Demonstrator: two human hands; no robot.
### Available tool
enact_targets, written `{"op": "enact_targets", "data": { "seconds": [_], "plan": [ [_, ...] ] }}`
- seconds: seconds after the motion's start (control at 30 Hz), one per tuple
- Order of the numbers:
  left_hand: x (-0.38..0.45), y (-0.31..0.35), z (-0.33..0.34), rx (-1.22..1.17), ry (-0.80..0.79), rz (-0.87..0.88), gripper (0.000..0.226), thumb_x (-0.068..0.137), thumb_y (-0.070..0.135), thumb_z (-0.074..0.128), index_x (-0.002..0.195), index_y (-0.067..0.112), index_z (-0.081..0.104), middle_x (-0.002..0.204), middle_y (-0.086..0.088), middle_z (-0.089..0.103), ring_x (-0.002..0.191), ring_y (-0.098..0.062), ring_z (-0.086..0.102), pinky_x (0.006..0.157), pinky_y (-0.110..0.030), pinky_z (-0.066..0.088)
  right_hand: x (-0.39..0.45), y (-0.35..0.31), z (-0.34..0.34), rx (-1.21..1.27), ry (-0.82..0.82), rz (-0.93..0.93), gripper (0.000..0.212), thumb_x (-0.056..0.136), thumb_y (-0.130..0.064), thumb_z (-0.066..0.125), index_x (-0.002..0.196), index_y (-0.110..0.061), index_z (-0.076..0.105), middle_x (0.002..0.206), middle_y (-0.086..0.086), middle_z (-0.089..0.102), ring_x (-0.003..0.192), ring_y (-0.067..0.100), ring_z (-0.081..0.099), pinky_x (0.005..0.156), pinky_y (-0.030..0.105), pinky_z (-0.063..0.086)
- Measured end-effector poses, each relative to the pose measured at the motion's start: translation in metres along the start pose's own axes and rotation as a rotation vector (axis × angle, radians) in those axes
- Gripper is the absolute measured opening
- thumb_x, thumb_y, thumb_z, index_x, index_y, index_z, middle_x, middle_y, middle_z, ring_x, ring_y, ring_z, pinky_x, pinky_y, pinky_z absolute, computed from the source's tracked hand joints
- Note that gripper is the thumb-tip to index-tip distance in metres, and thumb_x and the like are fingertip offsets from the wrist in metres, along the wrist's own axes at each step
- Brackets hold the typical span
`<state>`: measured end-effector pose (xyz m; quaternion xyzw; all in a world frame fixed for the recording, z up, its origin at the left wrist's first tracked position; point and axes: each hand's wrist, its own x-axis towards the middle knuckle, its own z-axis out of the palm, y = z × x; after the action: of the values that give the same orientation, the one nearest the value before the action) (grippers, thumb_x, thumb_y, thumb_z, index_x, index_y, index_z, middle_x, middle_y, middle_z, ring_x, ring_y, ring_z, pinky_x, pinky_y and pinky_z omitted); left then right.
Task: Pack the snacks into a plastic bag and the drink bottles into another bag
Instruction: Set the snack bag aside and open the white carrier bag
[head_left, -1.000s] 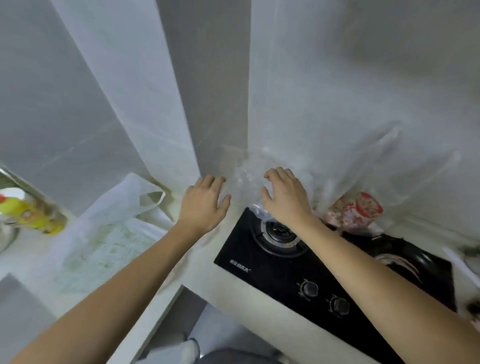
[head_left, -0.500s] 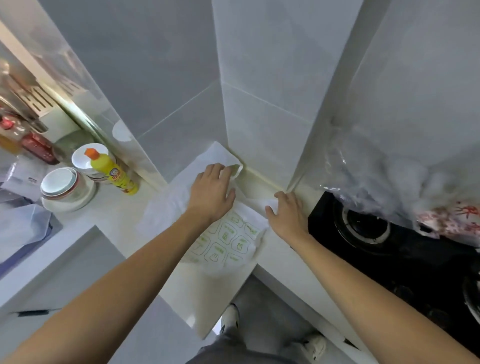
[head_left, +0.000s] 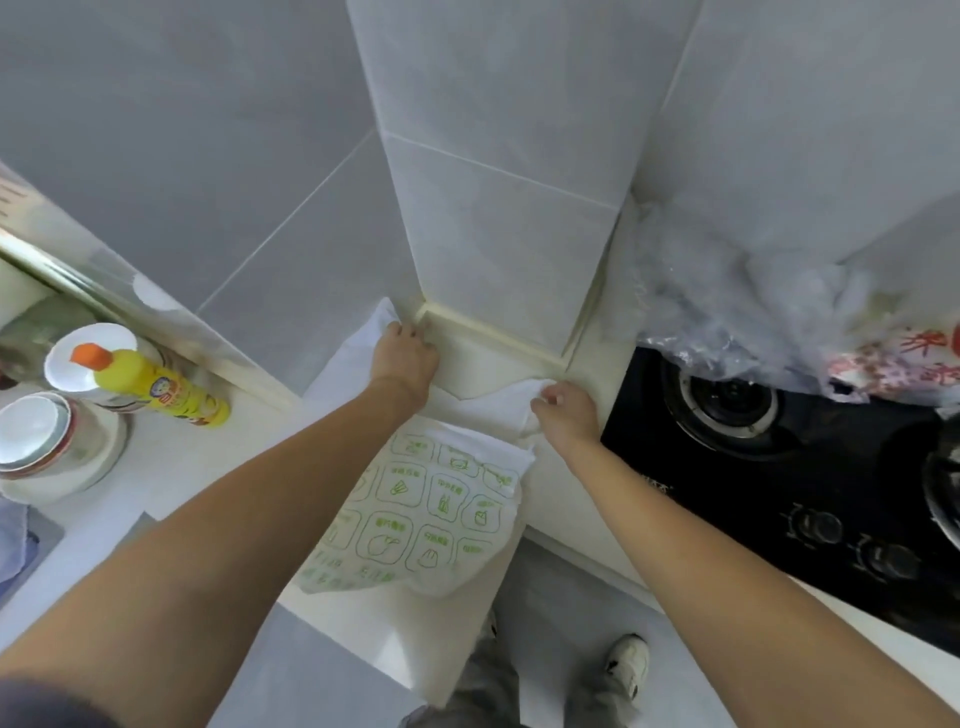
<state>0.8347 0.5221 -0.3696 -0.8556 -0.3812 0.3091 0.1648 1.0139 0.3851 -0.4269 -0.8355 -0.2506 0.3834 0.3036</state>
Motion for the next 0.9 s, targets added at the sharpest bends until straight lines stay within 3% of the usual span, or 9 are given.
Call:
{"op": "enact_targets", "data": {
  "seconds": [0.13, 0.23, 0.33, 0.43, 0.53, 0.63, 0.73, 0.83, 0.9],
  "plan": [
    [-0.015, -0.005, 0.006, 0.06, -0.059, -0.012, 0.033, 0.092, 0.039, 0.063, 0.124, 0.03, 0.065, 0.119, 0.005, 0.064, 0.121, -0.02, 0.049, 0.107, -0.036, 0.029, -0.018, -0.011, -0.006, 0.186, 0.064, -0.04, 0.021, 0.092, -0.007, 0.061, 0.112, -0.012, 0.058, 0.112, 0.005, 0.061, 0.081, 0.013, 0.059, 0.06, 0.024, 0.043],
    [-0.024, -0.009, 0.01, 0.049, -0.052, 0.028, 0.028, 0.094, 0.035, 0.061, 0.121, 0.029, 0.065, 0.111, 0.007, 0.068, 0.116, -0.018, 0.053, 0.107, -0.037, 0.028, -0.029, -0.021, -0.012, 0.302, 0.042, 0.022, 0.032, 0.092, -0.006, 0.061, 0.12, -0.015, 0.049, 0.109, 0.009, 0.064, 0.076, 0.01, 0.061, 0.058, 0.021, 0.043],
    [-0.034, -0.01, 0.009, -0.08, -0.007, 0.043, 0.024, 0.094, 0.025, 0.056, 0.116, 0.027, 0.064, 0.099, 0.005, 0.068, 0.101, -0.018, 0.058, 0.106, -0.036, 0.031, -0.038, -0.024, -0.018, 0.304, -0.014, 0.086, 0.011, 0.091, -0.011, 0.064, 0.1, -0.005, 0.063, 0.086, 0.014, 0.072, 0.069, 0.017, 0.066, 0.066, 0.027, 0.049],
    [-0.042, -0.007, 0.001, -0.344, 0.084, -0.019, 0.024, 0.093, 0.021, 0.049, 0.115, 0.015, 0.059, 0.093, -0.002, 0.068, 0.081, -0.023, 0.056, 0.097, -0.035, 0.035, -0.049, -0.026, -0.03, 0.377, -0.042, 0.072, 0.015, 0.092, -0.019, 0.069, 0.084, -0.008, 0.064, 0.074, 0.01, 0.068, 0.062, 0.013, 0.071, 0.076, 0.031, 0.053],
    [-0.052, 0.0, -0.021, -0.694, 0.202, -0.053, 0.039, 0.094, 0.051, 0.058, 0.107, 0.015, 0.062, 0.097, -0.001, 0.07, 0.093, -0.025, 0.064, 0.096, -0.038, 0.041, -0.072, -0.033, -0.053, 0.46, -0.024, 0.028, 0.023, 0.097, -0.021, 0.067, 0.077, -0.012, 0.061, 0.068, 0.003, 0.062, 0.059, 0.013, 0.068, 0.064, 0.024, 0.054],
    [-0.07, 0.008, -0.056, -0.996, 0.232, -0.007, 0.067, 0.072, 0.077, 0.071, 0.084, 0.011, 0.069, 0.08, 0.001, 0.07, 0.078, -0.022, 0.064, 0.078, -0.04, 0.052, -0.1, -0.033, -0.082, 0.497, 0.026, -0.055, 0.019, 0.096, -0.017, 0.065, 0.081, -0.005, 0.061, 0.068, 0.009, 0.057, 0.052, 0.017, 0.063, 0.067, 0.033, 0.058],
    [-0.091, 0.022, -0.089, -1.119, 0.3, 0.099, 0.062, 0.072, 0.063, 0.08, 0.065, 0.005, 0.061, 0.06, -0.005, 0.059, 0.06, -0.023, 0.059, 0.058, -0.035, 0.044, -0.131, -0.02, -0.118, 0.505, 0.098, -0.108, 0.022, 0.095, -0.017, 0.063, 0.077, -0.006, 0.058, 0.069, 0.015, 0.056, 0.044, 0.02, 0.057, 0.061, 0.031, 0.05],
    [-0.12, 0.049, -0.121, -1.14, 0.448, 0.198, 0.059, 0.089, 0.052, 0.066, 0.055, 0.013, 0.039, 0.05, 0.001, 0.034, 0.048, -0.017, 0.036, 0.053, -0.033, 0.03, -0.163, 0.004, -0.153, 0.545, 0.174, -0.156, 0.031, 0.097, -0.016, 0.062, 0.078, 0.007, 0.053, 0.066, 0.016, 0.053, 0.04, 0.019, 0.049, 0.06, 0.035, 0.047],
    [-0.141, 0.076, -0.143, -1.171, 0.507, 0.258, 0.057, 0.097, 0.047, 0.059, 0.056, 0.015, 0.036, 0.048, 0.004, 0.033, 0.047, -0.017, 0.033, 0.053, -0.033, 0.029, -0.184, 0.027, -0.177, 0.572, 0.22, -0.178, 0.033, 0.098, -0.015, 0.062, 0.084, 0.013, 0.051, 0.064, 0.015, 0.051, 0.041, 0.019, 0.044, 0.057, 0.038, 0.045]
  ]
}}
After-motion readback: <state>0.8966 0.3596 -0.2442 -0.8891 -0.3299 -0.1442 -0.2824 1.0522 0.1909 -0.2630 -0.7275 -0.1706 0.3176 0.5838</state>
